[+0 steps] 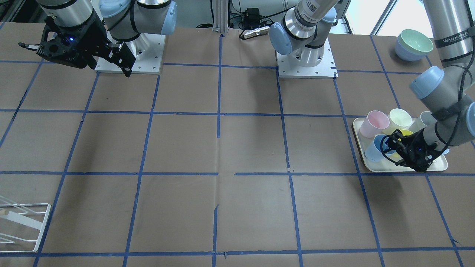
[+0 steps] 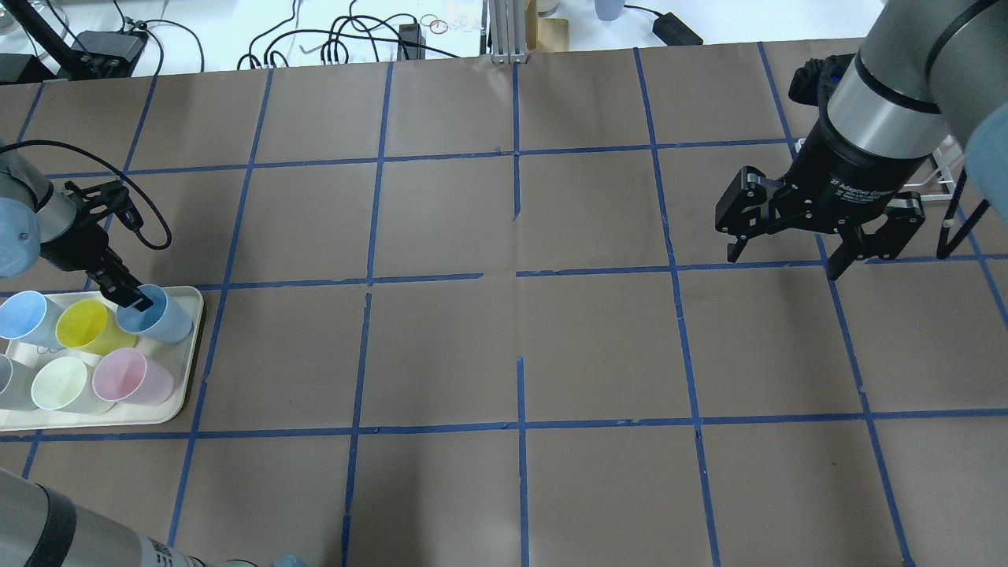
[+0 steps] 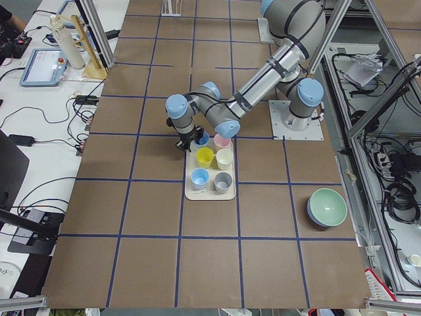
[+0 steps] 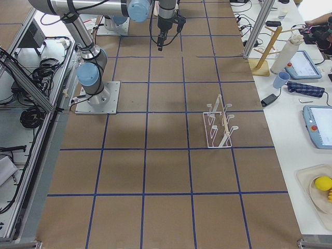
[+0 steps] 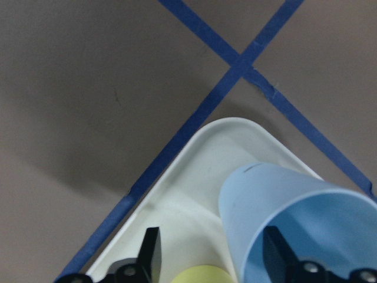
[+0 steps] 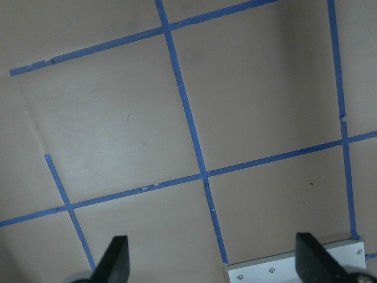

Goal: Transfer IKEA cup to right arm and place on rack

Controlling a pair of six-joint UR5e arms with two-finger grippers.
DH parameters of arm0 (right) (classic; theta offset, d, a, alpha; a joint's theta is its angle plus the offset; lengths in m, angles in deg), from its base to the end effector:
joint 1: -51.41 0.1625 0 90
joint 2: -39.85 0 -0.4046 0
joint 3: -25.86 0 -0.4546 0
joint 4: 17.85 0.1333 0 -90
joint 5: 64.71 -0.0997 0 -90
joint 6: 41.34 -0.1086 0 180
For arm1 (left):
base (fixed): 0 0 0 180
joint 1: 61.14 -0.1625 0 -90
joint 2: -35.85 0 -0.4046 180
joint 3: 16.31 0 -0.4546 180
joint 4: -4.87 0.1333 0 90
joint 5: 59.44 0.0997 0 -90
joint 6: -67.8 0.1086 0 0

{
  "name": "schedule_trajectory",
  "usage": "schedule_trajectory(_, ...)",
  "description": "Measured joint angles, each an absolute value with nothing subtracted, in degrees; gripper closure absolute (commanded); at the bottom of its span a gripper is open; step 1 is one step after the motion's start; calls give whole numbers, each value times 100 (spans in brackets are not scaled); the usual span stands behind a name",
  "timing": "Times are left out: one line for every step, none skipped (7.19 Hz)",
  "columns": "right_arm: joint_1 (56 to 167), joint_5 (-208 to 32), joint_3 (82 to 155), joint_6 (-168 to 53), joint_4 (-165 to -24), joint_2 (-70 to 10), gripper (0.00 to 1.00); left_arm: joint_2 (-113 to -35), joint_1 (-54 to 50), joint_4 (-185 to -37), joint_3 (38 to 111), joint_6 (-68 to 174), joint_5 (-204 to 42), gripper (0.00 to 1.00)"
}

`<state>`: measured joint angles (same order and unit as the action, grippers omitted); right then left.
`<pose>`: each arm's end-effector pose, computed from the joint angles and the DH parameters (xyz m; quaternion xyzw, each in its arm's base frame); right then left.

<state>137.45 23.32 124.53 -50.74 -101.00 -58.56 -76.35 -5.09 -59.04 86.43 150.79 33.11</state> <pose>0.1035 -0.4892 0.4406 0.1171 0.9910 0.0627 0.0142 0.2326 -0.5756 0.1542 -0.4152 -0.9062 -0.0592 0.0541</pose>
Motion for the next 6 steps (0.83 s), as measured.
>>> schedule_trajectory(13736, 2231, 12453, -4937, -10113, -5832, 0, -7633, -518, -5924, 8642, 15059, 3313, 100)
schedule_trajectory(13717, 1865, 12444, -4842, -10136, -5811, 0, -7626, -528, -5957, 8638, 15029, 3315, 100)
schedule_trajectory(13666, 1250, 12434, -4779, -10167, -5803, 0, -7606, -536, -6003, 8629, 14994, 3313, 100)
schedule_trajectory(13573, 575, 12429, -4623, -10165, -5801, 0, -7562, -537, -6130, 8589, 14931, 3310, 100)
schedule_trajectory(13452, -192, 12427, -4333, -10113, -5806, 0, -7491, -531, -6393, 8489, 14798, 3288, 100)
schedule_trajectory(13359, -882, 12430, -4020, -10058, -5821, 0, -7411, -520, -6680, 8345, 14667, 3237, 100)
